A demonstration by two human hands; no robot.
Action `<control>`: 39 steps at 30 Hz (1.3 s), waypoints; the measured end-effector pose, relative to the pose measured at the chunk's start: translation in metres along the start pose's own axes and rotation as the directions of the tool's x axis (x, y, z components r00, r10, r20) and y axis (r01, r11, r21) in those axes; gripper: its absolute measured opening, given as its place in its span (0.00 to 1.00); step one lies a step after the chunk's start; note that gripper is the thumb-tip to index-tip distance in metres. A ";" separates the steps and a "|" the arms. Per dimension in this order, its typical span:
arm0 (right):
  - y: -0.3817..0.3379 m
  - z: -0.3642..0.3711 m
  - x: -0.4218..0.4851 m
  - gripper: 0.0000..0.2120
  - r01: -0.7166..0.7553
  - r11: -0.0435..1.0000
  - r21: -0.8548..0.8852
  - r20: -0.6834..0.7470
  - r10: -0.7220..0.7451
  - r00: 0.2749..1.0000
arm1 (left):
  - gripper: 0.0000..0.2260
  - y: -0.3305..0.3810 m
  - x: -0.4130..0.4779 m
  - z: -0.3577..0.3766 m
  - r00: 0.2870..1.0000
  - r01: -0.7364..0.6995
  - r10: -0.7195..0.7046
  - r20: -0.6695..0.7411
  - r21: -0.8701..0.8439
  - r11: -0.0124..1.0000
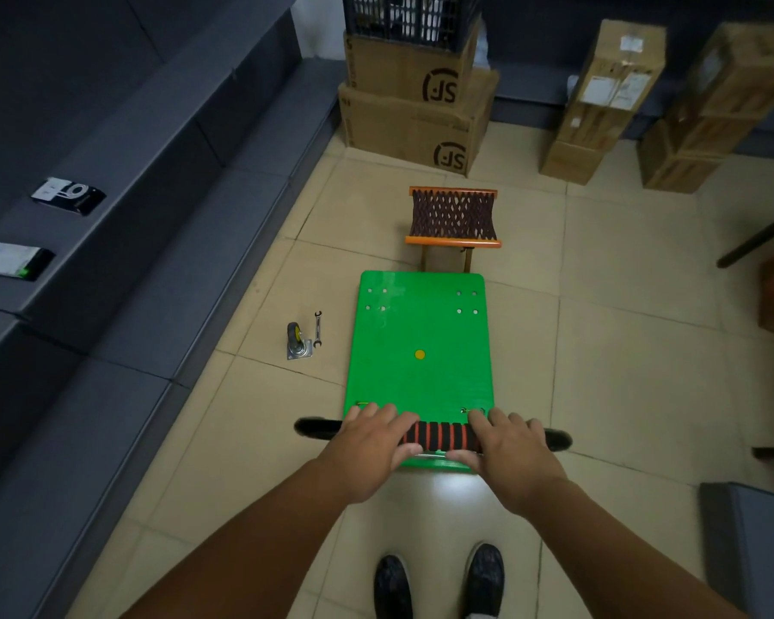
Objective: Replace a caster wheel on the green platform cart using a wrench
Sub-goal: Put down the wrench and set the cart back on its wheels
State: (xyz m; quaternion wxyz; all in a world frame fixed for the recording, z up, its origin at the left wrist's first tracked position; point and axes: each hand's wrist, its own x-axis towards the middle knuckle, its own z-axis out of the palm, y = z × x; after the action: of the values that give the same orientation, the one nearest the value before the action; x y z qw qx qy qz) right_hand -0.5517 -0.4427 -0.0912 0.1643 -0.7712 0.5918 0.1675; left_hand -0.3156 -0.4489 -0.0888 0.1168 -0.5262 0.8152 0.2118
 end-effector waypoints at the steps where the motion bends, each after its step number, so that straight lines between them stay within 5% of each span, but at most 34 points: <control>1: -0.003 0.005 -0.007 0.36 -0.002 1.000 0.007 0.007 0.002 1.000 | 0.22 0.003 -0.007 0.004 1.000 0.006 -0.006 0.005 -0.001 1.000; 10: -0.033 0.037 -0.087 0.31 -0.009 1.000 0.020 0.001 0.009 1.000 | 0.23 0.042 -0.091 0.050 0.989 0.113 -0.095 -0.116 0.164 0.980; 18: -0.062 0.086 -0.177 0.29 -0.012 1.000 0.026 -0.011 0.013 1.000 | 0.22 0.099 -0.189 0.104 0.939 0.276 -0.251 -0.237 0.079 0.958; 27: -0.104 0.149 -0.294 0.30 -0.010 0.999 0.052 0.001 0.010 1.000 | 0.23 0.133 -0.304 0.167 0.952 0.222 -0.207 -0.225 0.042 0.974; 33: -0.137 0.195 -0.375 0.30 -0.055 0.998 0.044 -0.024 0.056 0.998 | 0.21 0.158 -0.391 0.213 0.911 0.155 -0.236 -0.339 -0.248 0.956; 39: -0.173 0.228 -0.450 0.30 -0.075 0.997 0.032 -0.011 0.075 0.997 | 0.20 0.172 -0.463 0.248 0.928 0.157 -0.233 -0.290 -0.264 0.952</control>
State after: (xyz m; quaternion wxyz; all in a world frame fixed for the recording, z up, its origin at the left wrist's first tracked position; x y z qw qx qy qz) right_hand -0.5080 0.0885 -0.0807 0.1663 -0.7468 0.6238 0.1596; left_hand -0.2854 0.1031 -0.0785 -0.0590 -0.6424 0.7356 0.2069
